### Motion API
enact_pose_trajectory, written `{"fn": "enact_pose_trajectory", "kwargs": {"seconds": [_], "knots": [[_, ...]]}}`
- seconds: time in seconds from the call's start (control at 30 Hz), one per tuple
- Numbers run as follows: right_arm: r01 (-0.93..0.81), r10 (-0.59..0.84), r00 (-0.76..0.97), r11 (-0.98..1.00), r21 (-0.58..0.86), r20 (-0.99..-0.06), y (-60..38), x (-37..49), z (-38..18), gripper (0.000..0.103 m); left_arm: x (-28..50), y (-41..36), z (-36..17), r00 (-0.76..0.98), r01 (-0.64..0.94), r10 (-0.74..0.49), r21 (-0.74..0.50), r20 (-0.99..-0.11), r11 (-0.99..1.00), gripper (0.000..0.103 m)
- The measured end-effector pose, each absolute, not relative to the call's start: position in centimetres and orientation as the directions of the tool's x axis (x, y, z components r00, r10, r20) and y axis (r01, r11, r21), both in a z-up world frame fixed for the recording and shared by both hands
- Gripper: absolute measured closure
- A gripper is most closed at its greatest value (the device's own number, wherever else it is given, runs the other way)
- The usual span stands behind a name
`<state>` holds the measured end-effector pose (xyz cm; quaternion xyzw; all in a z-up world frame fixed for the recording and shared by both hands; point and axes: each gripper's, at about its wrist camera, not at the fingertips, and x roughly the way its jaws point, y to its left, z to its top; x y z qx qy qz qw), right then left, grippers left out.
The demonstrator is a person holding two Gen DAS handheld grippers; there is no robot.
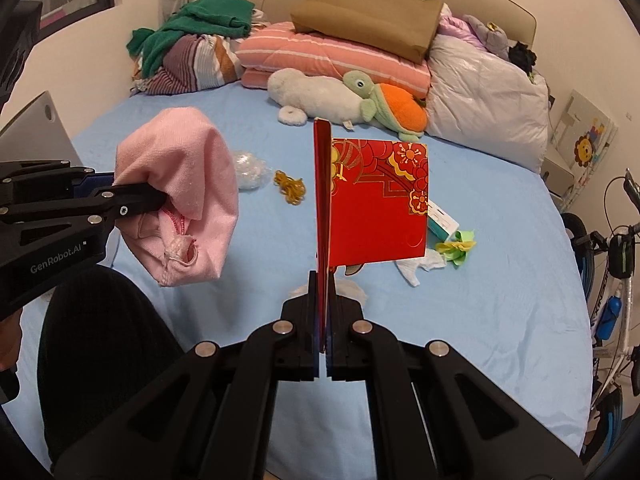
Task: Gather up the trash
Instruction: 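Grasp the pink cloth with the left tool while the right tool grasps the red envelope, then carry both items over the grey bin and open both tools to drop them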
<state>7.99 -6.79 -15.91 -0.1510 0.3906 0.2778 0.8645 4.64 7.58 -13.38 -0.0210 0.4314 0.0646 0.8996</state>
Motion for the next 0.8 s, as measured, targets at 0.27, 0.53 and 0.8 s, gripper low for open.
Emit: {"fn": "enact_pose_trajectory", "kwargs": {"seconds": [0.27,0.53,0.8], "knots": [[-0.713,0.472,0.498,0.7,-0.034,-0.728,-1.6,4.0,-13.6,0.102,-1.2,11.2,-11.0,0.636,-0.25,0.194,0.039,-0.747,0.968,0.086],[-0.822,0.6,0.441,0.569,-0.032,-0.667,4.1,0.5,-9.5,0.102,-6.6,15.3,-5.4,0.657,-0.379,0.323,0.072,-0.681,0.923,0.086],[-0.91,0.734,0.353,0.413,-0.032,-0.58,10.2,-2.4,-3.6,0.102,-11.3,19.5,0.6,0.652,-0.51,0.462,0.105,-0.601,0.854,0.086]]}}
